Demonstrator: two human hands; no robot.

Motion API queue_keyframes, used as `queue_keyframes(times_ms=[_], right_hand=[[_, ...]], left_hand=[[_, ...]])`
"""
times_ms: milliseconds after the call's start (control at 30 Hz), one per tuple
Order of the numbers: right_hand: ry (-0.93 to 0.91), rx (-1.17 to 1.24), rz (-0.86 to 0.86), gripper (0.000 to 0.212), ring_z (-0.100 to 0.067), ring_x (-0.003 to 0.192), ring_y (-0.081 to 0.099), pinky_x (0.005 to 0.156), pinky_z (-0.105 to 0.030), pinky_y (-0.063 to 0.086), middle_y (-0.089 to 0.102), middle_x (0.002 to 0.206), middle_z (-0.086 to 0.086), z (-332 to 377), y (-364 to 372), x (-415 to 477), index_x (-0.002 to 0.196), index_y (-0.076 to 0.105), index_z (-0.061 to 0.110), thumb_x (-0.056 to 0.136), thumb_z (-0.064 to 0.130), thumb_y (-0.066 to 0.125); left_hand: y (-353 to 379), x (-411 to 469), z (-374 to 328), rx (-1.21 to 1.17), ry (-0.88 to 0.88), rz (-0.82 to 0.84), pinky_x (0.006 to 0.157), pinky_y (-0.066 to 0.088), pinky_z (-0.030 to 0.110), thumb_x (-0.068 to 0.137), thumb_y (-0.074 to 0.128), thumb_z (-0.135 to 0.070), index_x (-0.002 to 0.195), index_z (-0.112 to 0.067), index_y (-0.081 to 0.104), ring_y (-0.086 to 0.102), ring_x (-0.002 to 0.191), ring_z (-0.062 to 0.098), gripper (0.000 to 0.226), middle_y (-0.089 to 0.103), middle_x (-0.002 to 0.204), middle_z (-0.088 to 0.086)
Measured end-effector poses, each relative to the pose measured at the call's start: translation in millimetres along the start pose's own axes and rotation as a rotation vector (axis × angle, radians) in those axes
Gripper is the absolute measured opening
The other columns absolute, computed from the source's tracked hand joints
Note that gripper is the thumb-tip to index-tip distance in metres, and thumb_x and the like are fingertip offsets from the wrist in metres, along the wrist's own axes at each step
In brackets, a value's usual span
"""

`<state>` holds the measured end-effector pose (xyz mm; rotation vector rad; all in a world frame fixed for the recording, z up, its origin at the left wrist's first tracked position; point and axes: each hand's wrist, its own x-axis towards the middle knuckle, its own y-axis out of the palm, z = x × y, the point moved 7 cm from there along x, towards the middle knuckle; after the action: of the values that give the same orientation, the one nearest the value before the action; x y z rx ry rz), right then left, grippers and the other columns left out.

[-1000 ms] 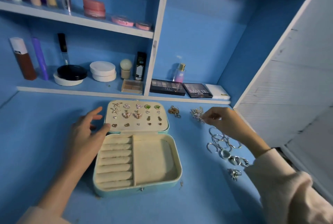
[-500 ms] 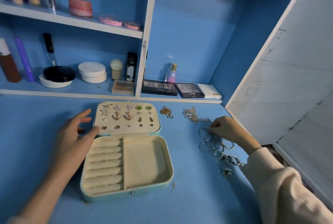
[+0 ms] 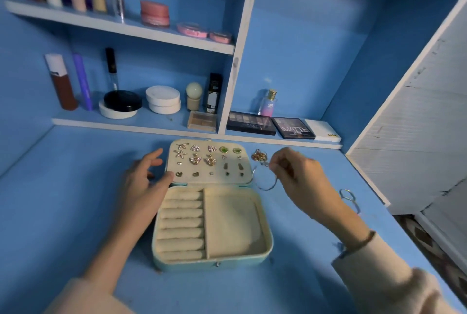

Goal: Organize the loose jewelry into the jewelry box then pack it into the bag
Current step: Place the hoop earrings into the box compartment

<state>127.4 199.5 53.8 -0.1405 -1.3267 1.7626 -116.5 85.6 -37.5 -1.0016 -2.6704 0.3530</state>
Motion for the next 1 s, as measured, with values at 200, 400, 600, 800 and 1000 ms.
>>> queue_keyframes(times_ms=[200, 400, 600, 800, 1000], right_hand=[[-0.050, -0.128, 0.260, 0.012, -0.025, 0.078, 0.053, 0.070, -0.033, 0.043, 0.059, 0.086, -0.010, 45, 58, -17, 0.094, 0.057, 0.005, 0.091, 0.010, 0.047], [0.011, -0.049, 0.180, 0.013, -0.029, 0.073, 0.057, 0.068, -0.039, 0.047, 0.066, 0.076, -0.010, 49, 60, -21, 0.094, 0.062, 0.009, 0.088, 0.010, 0.050], [0.018, 0.005, 0.175, 0.019, -0.028, 0.076, 0.056, 0.069, -0.036, 0.048, 0.064, 0.081, -0.010, 48, 61, -21, 0.098, 0.064, 0.012, 0.084, 0.006, 0.052], [-0.105, 0.014, 0.169, 0.016, -0.017, 0.076, 0.054, 0.070, -0.034, 0.049, 0.058, 0.082, 0.004, 58, 53, -24, 0.096, 0.068, 0.012, 0.084, 0.008, 0.058], [0.069, -0.154, 0.227, 0.021, -0.012, 0.089, 0.049, 0.076, -0.026, 0.042, 0.059, 0.098, 0.002, -11, 12, -18, 0.108, 0.065, 0.022, 0.086, 0.021, 0.064]], left_hand=[[-1, -1, -2, 0.010, 0.000, -0.006, 0.091, 0.043, 0.039, 0.083, 0.066, -0.009, 0.128, -0.024, 0.055, 0.053, 0.100, 0.025, 0.048, 0.058, 0.113, -0.003], [-3, -2, -5, 0.040, 0.012, -0.012, 0.087, 0.042, 0.035, 0.083, 0.066, -0.010, 0.128, -0.023, 0.055, 0.053, 0.099, 0.024, 0.048, 0.058, 0.112, -0.006], [-5, -4, -7, 0.045, 0.008, -0.010, 0.085, 0.040, 0.031, 0.084, 0.065, -0.011, 0.128, -0.024, 0.055, 0.052, 0.101, 0.022, 0.047, 0.057, 0.113, -0.007], [-6, -4, -7, 0.049, 0.014, -0.010, 0.082, 0.037, 0.029, 0.084, 0.066, -0.011, 0.129, -0.023, 0.055, 0.052, 0.100, 0.022, 0.048, 0.057, 0.114, -0.005], [-3, -2, -5, 0.028, 0.019, -0.004, 0.083, 0.036, 0.031, 0.084, 0.066, -0.009, 0.129, -0.020, 0.055, 0.052, 0.097, 0.019, 0.048, 0.060, 0.118, 0.002]])
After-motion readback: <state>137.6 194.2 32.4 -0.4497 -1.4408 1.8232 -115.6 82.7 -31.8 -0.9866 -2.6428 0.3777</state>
